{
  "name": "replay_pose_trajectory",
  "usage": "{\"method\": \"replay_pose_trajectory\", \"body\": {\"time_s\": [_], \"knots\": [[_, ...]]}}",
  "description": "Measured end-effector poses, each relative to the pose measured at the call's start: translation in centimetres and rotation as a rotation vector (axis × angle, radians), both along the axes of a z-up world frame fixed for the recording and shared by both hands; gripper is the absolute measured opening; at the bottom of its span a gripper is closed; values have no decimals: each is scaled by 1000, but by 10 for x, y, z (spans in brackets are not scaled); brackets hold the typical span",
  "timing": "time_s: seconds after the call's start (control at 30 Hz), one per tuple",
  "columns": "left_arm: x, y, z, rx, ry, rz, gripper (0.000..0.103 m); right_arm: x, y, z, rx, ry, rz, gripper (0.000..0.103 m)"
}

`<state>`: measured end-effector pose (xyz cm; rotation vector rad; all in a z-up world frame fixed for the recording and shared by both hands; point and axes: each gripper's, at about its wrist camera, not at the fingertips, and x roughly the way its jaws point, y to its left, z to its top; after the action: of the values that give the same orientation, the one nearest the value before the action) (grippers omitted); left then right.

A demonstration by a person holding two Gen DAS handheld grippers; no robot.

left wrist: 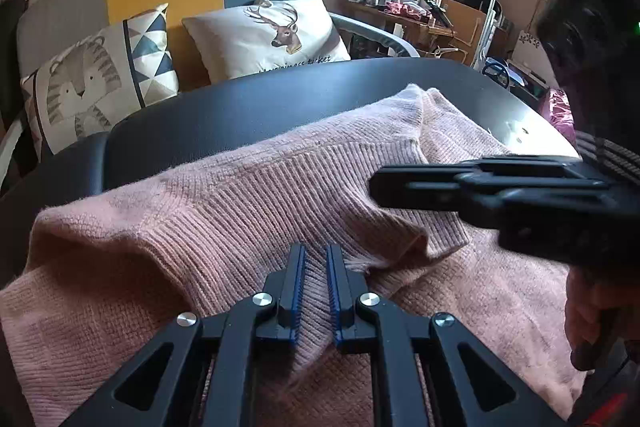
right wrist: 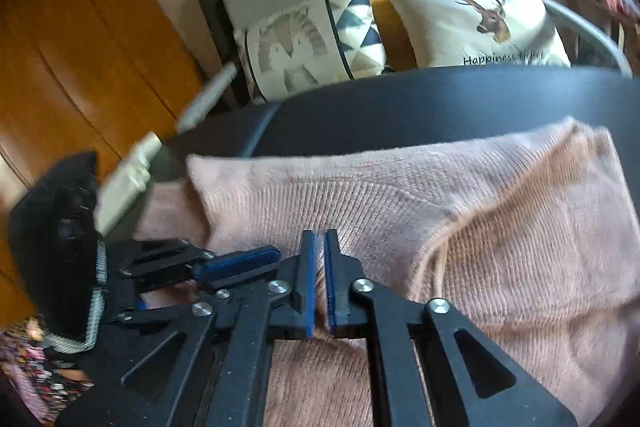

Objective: Fold clothes

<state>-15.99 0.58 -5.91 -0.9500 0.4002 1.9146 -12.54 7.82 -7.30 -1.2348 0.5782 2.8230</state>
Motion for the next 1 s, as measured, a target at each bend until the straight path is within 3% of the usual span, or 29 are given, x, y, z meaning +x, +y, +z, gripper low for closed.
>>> {"method": "replay_pose_trajectory", "body": {"time_s": [0.07, 0.13, 0.23, 0.37, 0.47, 0.6, 0.7, 0.83, 0.93, 1.0], "knots": [[-3, -3, -1, 14, -18, -6, 10, 0, -6, -10, 23, -55, 20, 4], [-5, -6, -3, 26, -34, -13, 11, 11, -10, -15, 51, -43, 24, 4], [-7, -9, 1, 45, -68, -1, 10, 22, -4, -21, -12, -23, -9, 4], [-7, -2, 17, 125, -76, 8, 10, 20, -4, -24, -4, -16, -27, 4], [-10, 18, 8, 47, -85, 1, 11, 19, -6, -24, 2, -9, -29, 4], [-20, 9, 0, 67, -149, 36, 11, 37, 6, -6, 0, 28, -13, 5], [-9, 5, -4, 66, -63, 10, 11, 58, 36, 12, 7, 102, -91, 5], [7, 14, -3, 0, 63, 0, 11, 52, 87, 13, 12, 30, -244, 5], [7, 12, -3, 9, 69, 1, 11, 41, 127, 4, -68, 10, -310, 5], [5, 9, -3, 26, 52, 3, 11, 25, 146, -8, -119, -55, -304, 5]]}}
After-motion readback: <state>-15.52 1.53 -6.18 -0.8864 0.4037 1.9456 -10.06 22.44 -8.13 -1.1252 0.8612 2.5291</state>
